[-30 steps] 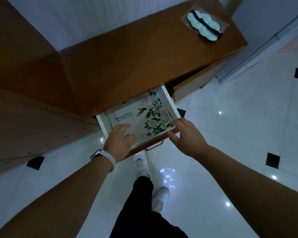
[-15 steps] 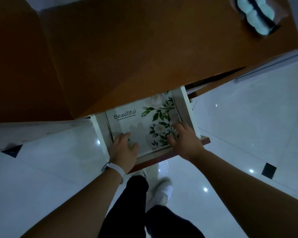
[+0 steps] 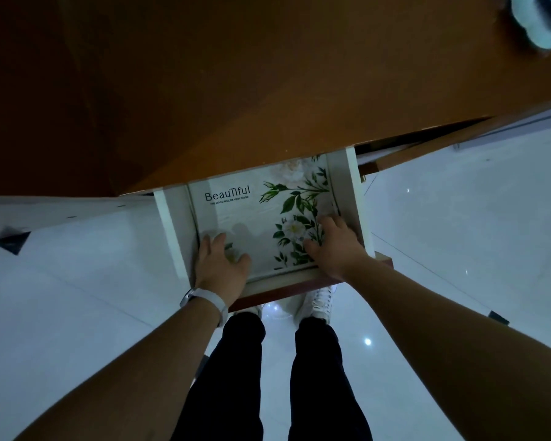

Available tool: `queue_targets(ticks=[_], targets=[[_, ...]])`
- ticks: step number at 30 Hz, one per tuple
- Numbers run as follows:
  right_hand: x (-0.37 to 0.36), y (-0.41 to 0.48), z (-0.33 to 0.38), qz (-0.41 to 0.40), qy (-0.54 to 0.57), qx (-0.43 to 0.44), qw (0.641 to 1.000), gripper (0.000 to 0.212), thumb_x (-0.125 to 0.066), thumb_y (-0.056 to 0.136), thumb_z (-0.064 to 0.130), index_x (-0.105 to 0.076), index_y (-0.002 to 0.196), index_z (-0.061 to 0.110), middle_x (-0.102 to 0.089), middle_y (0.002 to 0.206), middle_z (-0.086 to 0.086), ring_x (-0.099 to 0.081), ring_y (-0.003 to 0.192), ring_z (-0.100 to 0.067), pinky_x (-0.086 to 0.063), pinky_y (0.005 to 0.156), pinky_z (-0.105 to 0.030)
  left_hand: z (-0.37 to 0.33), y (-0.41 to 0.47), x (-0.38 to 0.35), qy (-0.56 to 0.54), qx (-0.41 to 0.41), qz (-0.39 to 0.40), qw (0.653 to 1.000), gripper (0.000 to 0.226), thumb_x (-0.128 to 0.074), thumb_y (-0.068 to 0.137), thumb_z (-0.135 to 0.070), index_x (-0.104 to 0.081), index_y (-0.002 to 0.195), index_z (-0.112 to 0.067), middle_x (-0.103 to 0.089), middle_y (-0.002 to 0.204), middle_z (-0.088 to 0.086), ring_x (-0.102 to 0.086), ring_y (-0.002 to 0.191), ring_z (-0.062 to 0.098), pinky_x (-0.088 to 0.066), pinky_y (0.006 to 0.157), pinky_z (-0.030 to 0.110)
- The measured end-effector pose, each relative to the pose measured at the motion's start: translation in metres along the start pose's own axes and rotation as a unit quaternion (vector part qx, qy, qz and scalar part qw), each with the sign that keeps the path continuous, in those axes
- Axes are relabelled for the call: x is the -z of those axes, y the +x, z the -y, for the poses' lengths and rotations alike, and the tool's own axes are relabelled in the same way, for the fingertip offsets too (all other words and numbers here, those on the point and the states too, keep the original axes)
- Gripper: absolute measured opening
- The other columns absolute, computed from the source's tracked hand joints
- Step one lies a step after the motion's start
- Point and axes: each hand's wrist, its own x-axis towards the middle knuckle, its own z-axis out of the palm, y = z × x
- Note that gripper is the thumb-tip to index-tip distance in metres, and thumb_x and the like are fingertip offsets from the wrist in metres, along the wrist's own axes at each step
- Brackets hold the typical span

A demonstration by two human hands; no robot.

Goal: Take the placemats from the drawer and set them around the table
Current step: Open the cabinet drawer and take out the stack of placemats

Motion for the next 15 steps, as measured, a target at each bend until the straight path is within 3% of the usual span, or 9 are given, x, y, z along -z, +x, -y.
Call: queue_targets(ticks=[10,15], targets=[[-0.006,0.021,0.000,0.016,-0.007,-0.008,1.000,0.070,-0.060,0.087,0.048,-0.035,0.144,0.015,-0.030,0.150,-0.009,-0.036,0.134,-0.037,-0.034,0.112,-0.052,-0.008,0.013,-0.003,0.060,0.054,0.033,0.996,0.079,-0.058,0.085,-0.046,-0.017,0.151,-0.030,0.004,0.160,-0.003,-0.018,0.142,0.035,-0.024,0.113,0.041],[-0.002,0.023,-0.004,-0.012,0.052,0.003,0.999,0.060,-0.065,0.088,0.036,-0.043,0.140,0.015,-0.040,0.144,-0.007,-0.045,0.127,-0.028,-0.036,0.108,-0.041,-0.009,0.012,-0.011,0.057,0.046,-0.009,0.997,0.074,-0.058,0.085,-0.041,-0.025,0.149,-0.026,-0.007,0.159,0.003,-0.019,0.141,0.035,-0.022,0.114,0.043]])
